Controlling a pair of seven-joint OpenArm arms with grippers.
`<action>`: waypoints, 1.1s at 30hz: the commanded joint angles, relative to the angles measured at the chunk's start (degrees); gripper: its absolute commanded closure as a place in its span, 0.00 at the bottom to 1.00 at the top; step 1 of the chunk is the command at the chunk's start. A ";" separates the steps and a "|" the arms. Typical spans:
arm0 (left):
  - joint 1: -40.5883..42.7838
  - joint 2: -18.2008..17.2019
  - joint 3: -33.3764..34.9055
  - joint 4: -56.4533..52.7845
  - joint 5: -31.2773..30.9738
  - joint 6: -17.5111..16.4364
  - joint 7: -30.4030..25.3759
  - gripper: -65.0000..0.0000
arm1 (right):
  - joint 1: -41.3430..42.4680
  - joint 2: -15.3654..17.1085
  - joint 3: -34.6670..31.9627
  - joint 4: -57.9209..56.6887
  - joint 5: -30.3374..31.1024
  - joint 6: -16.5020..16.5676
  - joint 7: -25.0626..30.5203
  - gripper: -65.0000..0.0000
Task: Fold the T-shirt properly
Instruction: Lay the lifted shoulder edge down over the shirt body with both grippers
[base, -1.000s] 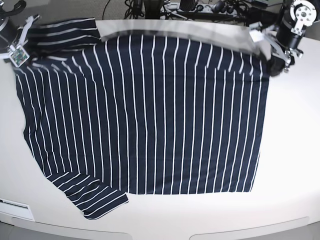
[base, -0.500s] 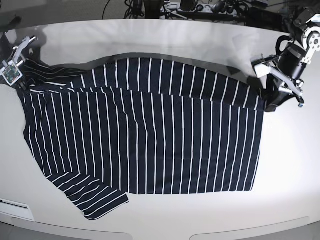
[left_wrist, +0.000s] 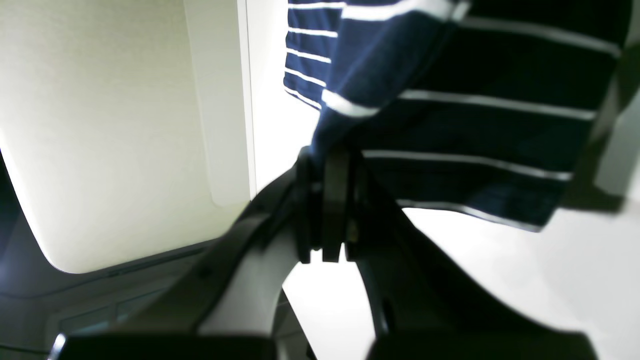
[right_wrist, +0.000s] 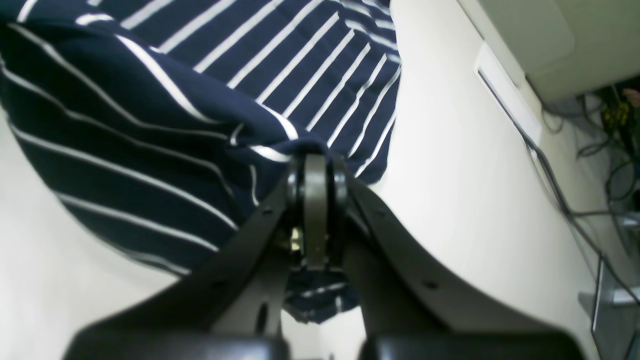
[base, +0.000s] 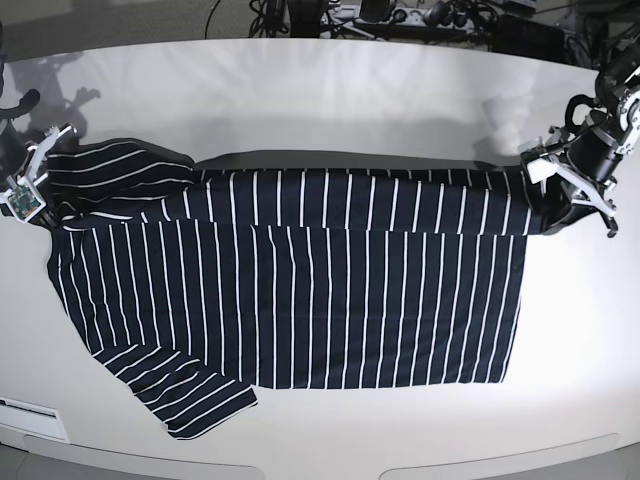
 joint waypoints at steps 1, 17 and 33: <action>-0.90 -1.31 -0.66 -0.17 0.37 1.33 -0.96 1.00 | 1.22 1.18 0.26 0.42 0.02 -0.74 1.31 1.00; -5.38 0.85 -0.63 -1.86 -4.15 1.25 -2.51 1.00 | 5.49 1.18 -1.46 -0.59 0.31 -0.37 1.97 1.00; -18.40 12.59 -0.63 -11.85 -22.36 0.02 -1.38 0.49 | 23.28 1.03 -18.21 -13.42 0.28 -8.72 4.26 0.41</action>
